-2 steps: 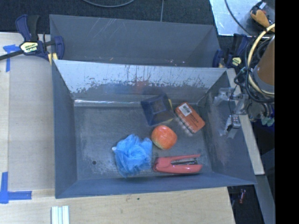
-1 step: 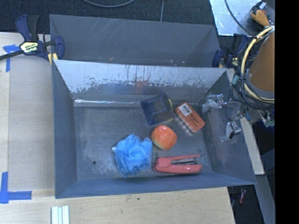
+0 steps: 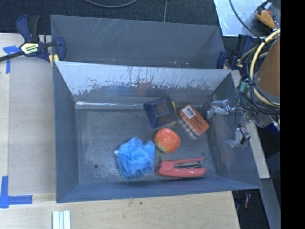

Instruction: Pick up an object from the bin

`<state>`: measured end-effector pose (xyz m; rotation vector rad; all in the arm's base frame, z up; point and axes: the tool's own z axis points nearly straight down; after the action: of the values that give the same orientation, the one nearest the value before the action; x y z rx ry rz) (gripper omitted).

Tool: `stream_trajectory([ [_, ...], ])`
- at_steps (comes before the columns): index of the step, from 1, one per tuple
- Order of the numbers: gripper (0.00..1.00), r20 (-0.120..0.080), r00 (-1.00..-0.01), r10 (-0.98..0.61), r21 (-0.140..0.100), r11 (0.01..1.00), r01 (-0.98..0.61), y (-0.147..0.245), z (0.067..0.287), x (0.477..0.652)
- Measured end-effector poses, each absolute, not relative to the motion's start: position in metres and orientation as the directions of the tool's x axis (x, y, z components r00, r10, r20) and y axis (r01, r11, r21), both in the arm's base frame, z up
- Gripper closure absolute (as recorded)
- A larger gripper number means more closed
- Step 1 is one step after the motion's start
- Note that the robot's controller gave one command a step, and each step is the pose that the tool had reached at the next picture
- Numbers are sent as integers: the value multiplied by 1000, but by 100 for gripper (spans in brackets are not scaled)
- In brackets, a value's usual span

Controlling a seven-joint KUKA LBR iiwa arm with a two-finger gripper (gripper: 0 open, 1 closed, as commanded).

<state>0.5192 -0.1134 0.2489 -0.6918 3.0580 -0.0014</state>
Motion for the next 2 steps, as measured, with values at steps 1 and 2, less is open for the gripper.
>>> stream_trajectory([
  [1,0,1,-900,-436,2,900,-436,-118,272,525],
  [2,0,-10,-891,-454,-7,891,-454,-118,331,536],
])
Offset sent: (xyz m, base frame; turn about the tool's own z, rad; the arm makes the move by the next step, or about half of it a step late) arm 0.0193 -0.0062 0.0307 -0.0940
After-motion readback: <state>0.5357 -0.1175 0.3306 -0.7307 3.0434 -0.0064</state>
